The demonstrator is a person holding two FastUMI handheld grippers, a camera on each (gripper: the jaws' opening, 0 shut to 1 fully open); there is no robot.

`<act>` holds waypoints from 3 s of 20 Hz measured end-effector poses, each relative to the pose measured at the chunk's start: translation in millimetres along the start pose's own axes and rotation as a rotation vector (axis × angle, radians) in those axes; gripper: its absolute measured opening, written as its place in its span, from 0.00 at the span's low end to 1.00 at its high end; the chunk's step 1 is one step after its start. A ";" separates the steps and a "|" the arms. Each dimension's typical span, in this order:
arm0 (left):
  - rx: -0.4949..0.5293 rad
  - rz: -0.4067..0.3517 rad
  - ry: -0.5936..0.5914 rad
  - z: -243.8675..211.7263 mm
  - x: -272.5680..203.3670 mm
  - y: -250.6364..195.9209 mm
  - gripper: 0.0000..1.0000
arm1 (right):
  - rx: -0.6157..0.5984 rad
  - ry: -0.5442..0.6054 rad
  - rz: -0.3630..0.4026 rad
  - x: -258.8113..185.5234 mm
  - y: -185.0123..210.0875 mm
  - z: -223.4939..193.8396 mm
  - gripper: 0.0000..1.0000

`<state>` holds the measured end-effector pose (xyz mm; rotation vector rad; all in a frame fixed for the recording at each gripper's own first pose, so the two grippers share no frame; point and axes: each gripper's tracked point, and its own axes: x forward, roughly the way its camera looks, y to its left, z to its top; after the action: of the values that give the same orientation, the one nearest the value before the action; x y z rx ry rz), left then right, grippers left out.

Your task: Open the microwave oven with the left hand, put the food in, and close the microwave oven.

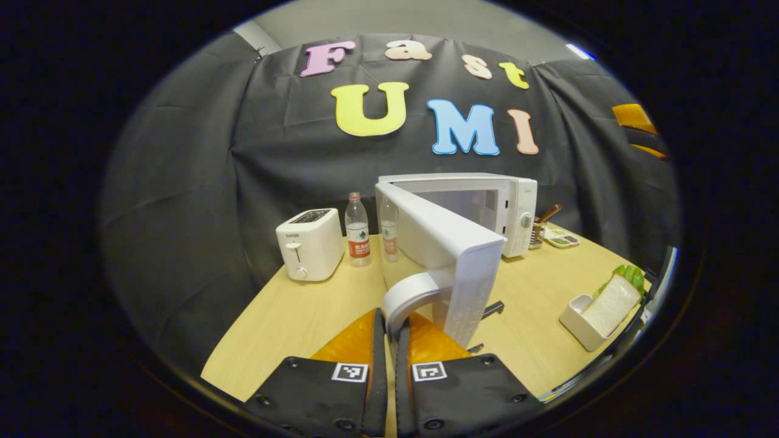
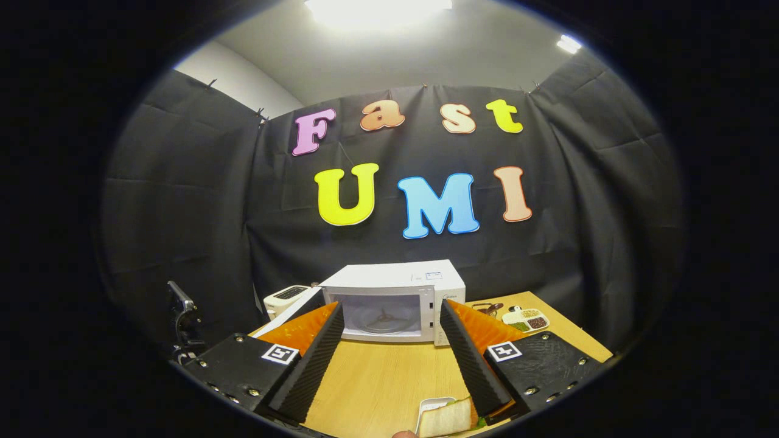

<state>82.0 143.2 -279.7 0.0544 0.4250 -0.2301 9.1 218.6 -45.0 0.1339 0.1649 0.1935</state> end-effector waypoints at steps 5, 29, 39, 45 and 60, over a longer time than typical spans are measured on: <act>-0.015 0.011 0.003 -1.9 -9.9 7.6 0.18 | -0.039 -0.001 0.029 2.8 6.7 0.4 0.97; -0.024 0.264 -0.412 205.4 -145.6 -110.1 0.96 | 0.151 0.505 0.252 14.9 -122.2 -121.7 0.99; -0.044 0.319 -0.407 206.0 -145.9 -127.6 0.96 | 0.323 0.819 0.247 -12.5 -153.0 -208.4 0.98; -0.018 0.337 -0.396 204.4 -147.1 -136.6 0.97 | 0.411 0.952 0.275 -33.5 -144.1 -235.2 0.98; -0.058 0.412 -0.383 199.3 -165.5 -124.1 0.97 | 0.454 1.109 0.359 -54.2 -115.2 -264.1 0.41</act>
<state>-13.3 37.2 -30.2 0.0389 0.0332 0.1782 -68.9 126.3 -312.1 0.5028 1.2984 0.5766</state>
